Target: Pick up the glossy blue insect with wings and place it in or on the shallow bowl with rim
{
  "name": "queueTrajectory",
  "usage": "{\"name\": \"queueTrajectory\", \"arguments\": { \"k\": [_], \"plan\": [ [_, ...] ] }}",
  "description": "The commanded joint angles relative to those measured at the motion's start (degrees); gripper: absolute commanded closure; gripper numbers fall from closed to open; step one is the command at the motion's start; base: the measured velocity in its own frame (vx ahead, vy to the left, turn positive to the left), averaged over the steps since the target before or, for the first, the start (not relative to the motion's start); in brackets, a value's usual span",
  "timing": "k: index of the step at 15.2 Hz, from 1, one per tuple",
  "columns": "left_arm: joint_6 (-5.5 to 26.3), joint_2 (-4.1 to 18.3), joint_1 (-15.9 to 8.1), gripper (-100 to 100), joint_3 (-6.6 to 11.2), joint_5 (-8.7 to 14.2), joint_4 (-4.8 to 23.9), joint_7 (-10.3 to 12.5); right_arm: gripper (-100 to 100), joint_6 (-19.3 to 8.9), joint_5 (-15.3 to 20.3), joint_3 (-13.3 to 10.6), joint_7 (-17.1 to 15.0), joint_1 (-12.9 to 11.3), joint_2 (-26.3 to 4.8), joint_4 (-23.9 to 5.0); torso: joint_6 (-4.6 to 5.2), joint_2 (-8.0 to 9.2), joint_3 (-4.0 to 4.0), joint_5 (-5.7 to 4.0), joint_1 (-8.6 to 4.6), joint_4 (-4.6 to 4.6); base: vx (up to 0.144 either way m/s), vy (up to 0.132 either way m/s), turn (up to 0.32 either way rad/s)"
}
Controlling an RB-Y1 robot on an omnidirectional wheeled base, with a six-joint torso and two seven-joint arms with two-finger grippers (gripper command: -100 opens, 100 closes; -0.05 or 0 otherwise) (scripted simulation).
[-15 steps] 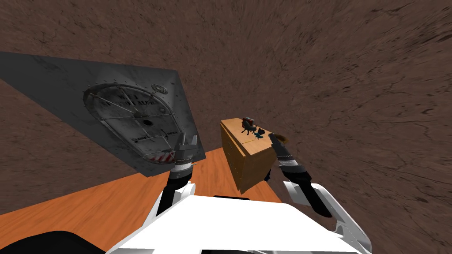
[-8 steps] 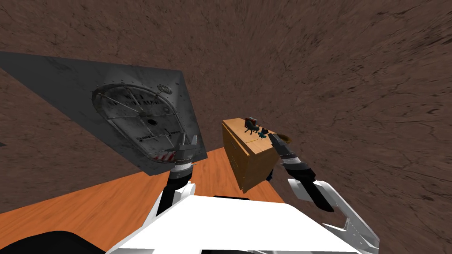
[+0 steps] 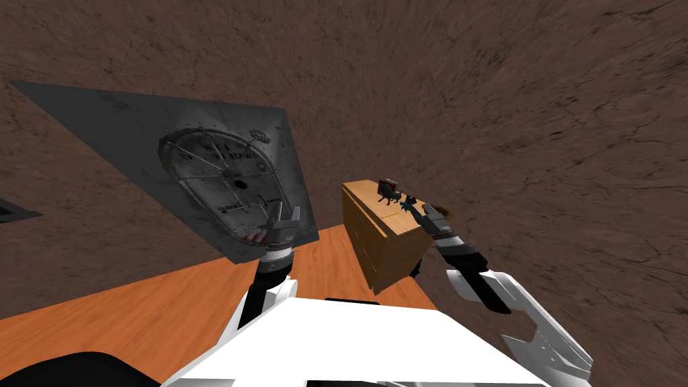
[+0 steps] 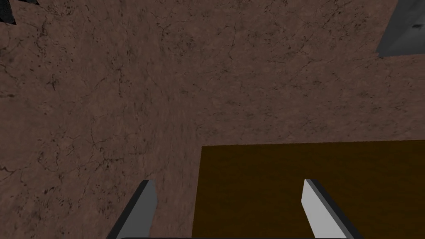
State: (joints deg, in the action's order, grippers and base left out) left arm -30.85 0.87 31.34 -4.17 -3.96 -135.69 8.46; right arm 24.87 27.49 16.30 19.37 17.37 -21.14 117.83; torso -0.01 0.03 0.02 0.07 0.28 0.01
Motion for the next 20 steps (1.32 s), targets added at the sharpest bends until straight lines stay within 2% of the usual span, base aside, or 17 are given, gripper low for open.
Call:
{"name": "queueTrajectory", "arguments": {
  "k": [1,2,3,6,9,10,13,14,15,16,17,20],
  "plan": [
    [0.0,0.0,0.0,0,0.0,0.0,0.0,0.0,-100,0.0,2.7,1.5,2.9,-0.3,-1.1,-1.6,0.0,0.0,0.0,0.0,0.0,0.0,0.001,0.059,0.07],
    [0.0,0.0,0.0,0,0.0,0.0,0.0,0.0,-100,0.0,2.7,1.5,3.3,-0.3,-1.1,-1.6,0.0,-0.02,-0.01,-0.01,-0.02,0.0,0.005,0.054,0.056],
    [0.0,0.0,0.0,0,0.0,0.0,0.0,0.0,-100,-0.2,4.7,2.4,4.9,-0.6,-2.0,-2.9,0.0,-0.03,-0.02,-0.01,-0.04,-0.01,0.001,0.062,0.084],
    [0.0,0.0,0.0,0,0.0,0.0,0.0,0.0,-100,-0.4,6.6,3.3,7.9,-0.8,-2.9,-4.2,-0.01,-0.04,-0.03,-0.02,-0.07,-0.01,0.003,0.047,0.084],
    [0.0,0.0,0.0,0,0.0,0.0,0.0,0.0,-100,-0.9,10.4,4.8,11.8,-1.1,-5.0,-7.3,0.0,-0.07,-0.04,-0.04,-0.16,-0.02,0.012,0.029,0.092],
    [0.0,0.0,0.0,0,0.0,0.0,0.0,0.0,-100,-0.9,10.4,4.8,12.6,-1.1,-5.0,-7.3,-0.02,-0.09,-0.05,-0.04,-0.19,-0.02,0.013,0.018,0.088],
    [0.0,0.0,0.0,0,0.01,0.0,0.0,0.0,-100,-1.4,14.2,6.0,16.3,-1.3,-7.1,-10.5,-0.01,-0.11,-0.06,-0.06,-0.25,-0.03,0.019,0.011,0.111],
    [0.0,0.0,0.0,0,0.0,0.0,0.0,0.0,-100,-1.4,14.2,6.0,17.3,-1.3,-7.1,-10.5,-0.02,-0.12,-0.07,-0.06,-0.26,-0.03,0.021,0.004,0.108],
    [0.0,0.0,0.0,0,0.01,0.0,0.0,0.0,-100,-1.7,15.9,6.5,18.8,-1.3,-8.1,-12.2,0.0,-0.12,-0.07,-0.06,-0.28,-0.03,0.019,-0.001,0.129],
    [0.0,0.0,0.0,0,0.01,0.0,0.0,0.0,-100,-1.7,15.9,6.5,19.6,-1.3,-8.1,-12.2,-0.02,-0.12,-0.07,-0.07,-0.3,-0.03,0.018,-0.005,0.107],
    [0.0,0.0,0.0,0,0.01,0.0,0.0,0.0,-100,-2.1,17.7,7.0,21.0,-1.2,-9.2,-13.8,0.0,-0.11,-0.07,-0.07,-0.32,-0.03,0.019,-0.005,0.109],
    [0.0,0.0,0.0,0,0.01,0.0,0.0,0.0,-100,-2.4,19.3,7.5,24.1,-1.2,-10.2,-15.5,-0.01,-0.12,-0.07,-0.08,-0.33,-0.03,0.02,-0.003,0.12]
  ]
}}
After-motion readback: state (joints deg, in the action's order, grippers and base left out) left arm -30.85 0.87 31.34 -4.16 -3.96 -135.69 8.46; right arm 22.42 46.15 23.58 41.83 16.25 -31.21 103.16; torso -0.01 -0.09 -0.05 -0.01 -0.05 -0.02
